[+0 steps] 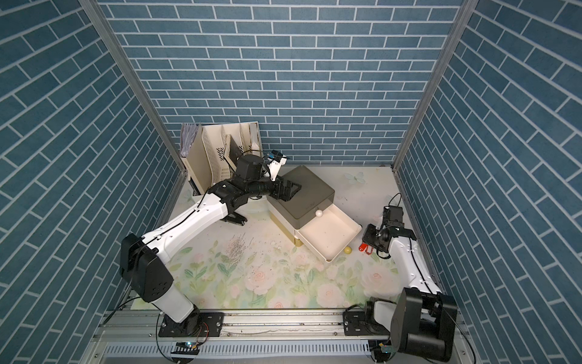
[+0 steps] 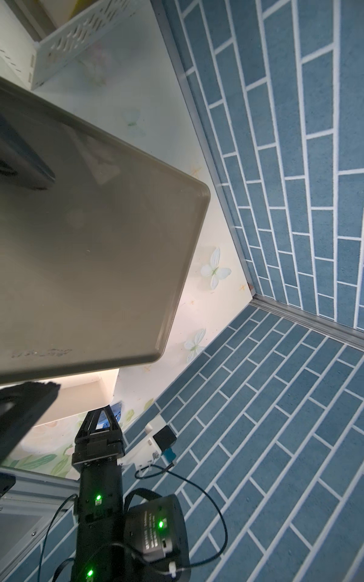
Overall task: Take the keys out of the drawer
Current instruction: Place the key at the center of the board, then close the drawer in the storage box.
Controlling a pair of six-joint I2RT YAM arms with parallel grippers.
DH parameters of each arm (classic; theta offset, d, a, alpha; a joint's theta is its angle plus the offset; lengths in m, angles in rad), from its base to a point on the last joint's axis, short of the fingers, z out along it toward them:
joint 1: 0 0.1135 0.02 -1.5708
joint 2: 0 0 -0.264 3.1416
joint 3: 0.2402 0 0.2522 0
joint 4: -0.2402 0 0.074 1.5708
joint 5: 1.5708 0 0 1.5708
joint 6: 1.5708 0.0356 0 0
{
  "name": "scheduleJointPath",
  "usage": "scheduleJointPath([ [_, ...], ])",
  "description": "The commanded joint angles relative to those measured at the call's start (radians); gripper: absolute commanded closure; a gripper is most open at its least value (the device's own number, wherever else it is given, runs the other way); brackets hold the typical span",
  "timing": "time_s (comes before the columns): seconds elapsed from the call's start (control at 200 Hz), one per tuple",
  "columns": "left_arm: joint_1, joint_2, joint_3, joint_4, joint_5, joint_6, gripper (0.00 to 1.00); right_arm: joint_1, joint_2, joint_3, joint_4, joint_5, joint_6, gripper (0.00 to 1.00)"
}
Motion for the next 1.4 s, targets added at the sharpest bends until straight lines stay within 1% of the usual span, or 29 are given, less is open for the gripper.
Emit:
scheduleJointPath([
  [0.0, 0.004, 0.050, 0.038, -0.040, 0.012, 0.023, 0.00, -0.001, -0.047, -0.048, -0.044, -0.081, 0.000, 0.63],
  [0.27, 0.004, 0.095, 0.024, -0.059, -0.004, 0.029, 0.00, 0.042, -0.082, -0.050, -0.071, -0.093, 0.021, 0.63],
  [0.46, 0.003, 0.116, 0.002, -0.065, -0.011, 0.039, 0.00, 0.062, -0.087, -0.075, -0.007, -0.142, 0.047, 0.63],
  [0.66, 0.003, 0.132, -0.008, -0.087, -0.023, 0.057, 0.00, 0.130, -0.053, -0.067, 0.145, -0.214, 0.133, 0.63],
  [0.785, 0.003, 0.134, -0.019, -0.091, -0.024, 0.064, 0.00, 0.191, -0.034, -0.062, 0.289, -0.249, 0.215, 0.63],
  [0.915, 0.003, 0.131, -0.035, -0.090, -0.023, 0.065, 0.00, 0.247, 0.051, -0.055, 0.432, -0.298, 0.283, 0.63],
  [1.04, 0.003, 0.123, -0.045, -0.092, -0.026, 0.068, 0.00, 0.300, 0.128, -0.026, 0.528, -0.289, 0.304, 0.63],
  [1.205, 0.003, 0.117, -0.059, -0.096, -0.030, 0.075, 0.00, 0.328, 0.205, -0.003, 0.623, -0.288, 0.326, 0.63],
  [1.315, 0.003, 0.111, -0.072, -0.092, -0.028, 0.073, 0.00, 0.350, 0.241, -0.005, 0.709, -0.303, 0.332, 0.62],
  [1.395, 0.003, 0.108, -0.078, -0.091, -0.025, 0.073, 0.00, 0.360, 0.278, -0.009, 0.765, -0.335, 0.332, 0.59],
])
